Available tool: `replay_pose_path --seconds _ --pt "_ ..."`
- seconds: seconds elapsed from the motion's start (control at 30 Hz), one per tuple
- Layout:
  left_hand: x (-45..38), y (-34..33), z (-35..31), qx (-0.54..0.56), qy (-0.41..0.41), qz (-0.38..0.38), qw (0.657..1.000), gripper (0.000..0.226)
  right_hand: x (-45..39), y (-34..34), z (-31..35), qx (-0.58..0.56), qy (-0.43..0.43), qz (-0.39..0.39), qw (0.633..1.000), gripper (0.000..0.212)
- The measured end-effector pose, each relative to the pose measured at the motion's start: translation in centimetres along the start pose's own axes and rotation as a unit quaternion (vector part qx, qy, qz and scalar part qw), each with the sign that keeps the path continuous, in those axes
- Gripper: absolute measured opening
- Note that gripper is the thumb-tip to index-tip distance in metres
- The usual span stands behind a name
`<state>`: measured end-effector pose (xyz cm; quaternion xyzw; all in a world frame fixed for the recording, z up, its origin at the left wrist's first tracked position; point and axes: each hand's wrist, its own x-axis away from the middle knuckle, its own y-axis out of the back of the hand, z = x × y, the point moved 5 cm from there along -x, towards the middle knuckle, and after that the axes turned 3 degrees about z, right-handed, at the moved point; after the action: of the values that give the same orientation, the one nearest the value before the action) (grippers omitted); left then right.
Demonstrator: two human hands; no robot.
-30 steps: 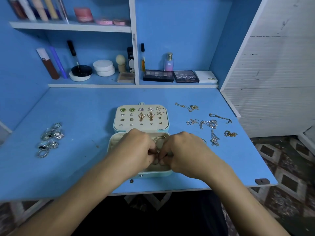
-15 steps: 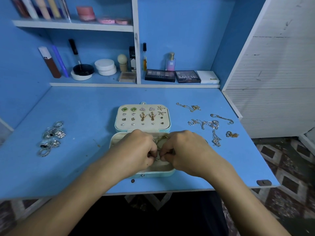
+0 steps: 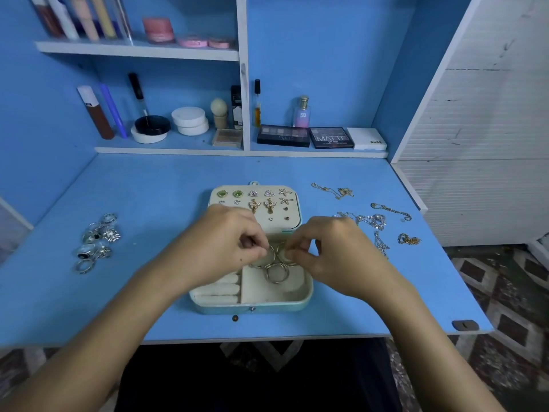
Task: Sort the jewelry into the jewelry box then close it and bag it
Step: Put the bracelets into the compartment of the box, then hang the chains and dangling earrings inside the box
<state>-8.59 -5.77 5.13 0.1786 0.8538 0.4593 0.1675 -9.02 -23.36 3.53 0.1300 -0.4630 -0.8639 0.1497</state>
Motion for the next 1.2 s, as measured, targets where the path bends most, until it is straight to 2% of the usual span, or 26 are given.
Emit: replay_pose_path --seconds 0.27,0.37,0.6,0.73,0.87,1.07,1.2 --pt "-1.4 3.4 4.4 0.034 0.067 -0.146 0.986 0.005 -3.7 0.6 -1.7 -0.063 -0.045 -0.107 0.991 0.012" --pt "-2.3 3.7 6.5 0.057 0.110 -0.184 0.975 0.011 -5.3 0.4 -2.1 -0.089 -0.073 -0.124 0.986 0.017" --pt "-3.6 2.3 11.1 0.106 0.211 -0.152 0.960 0.028 -8.1 -0.4 -3.2 -0.112 -0.142 -0.127 0.975 0.029" --pt "-3.7 1.4 12.0 0.137 0.227 -0.125 0.956 0.026 -8.8 -0.7 -3.5 -0.117 -0.171 -0.098 0.973 0.031" --pt "-3.9 1.4 12.2 0.143 0.230 -0.128 0.954 0.024 -9.1 -0.6 -3.7 -0.110 -0.191 -0.092 0.971 0.048" --pt "-4.0 1.5 12.3 0.146 0.227 -0.131 0.954 0.024 -9.3 -0.6 -3.6 -0.115 -0.196 -0.087 0.970 0.046" --pt "-3.9 2.0 12.0 0.151 0.220 -0.157 0.951 0.024 -9.4 -0.4 -3.7 -0.156 -0.194 -0.092 0.964 0.030"
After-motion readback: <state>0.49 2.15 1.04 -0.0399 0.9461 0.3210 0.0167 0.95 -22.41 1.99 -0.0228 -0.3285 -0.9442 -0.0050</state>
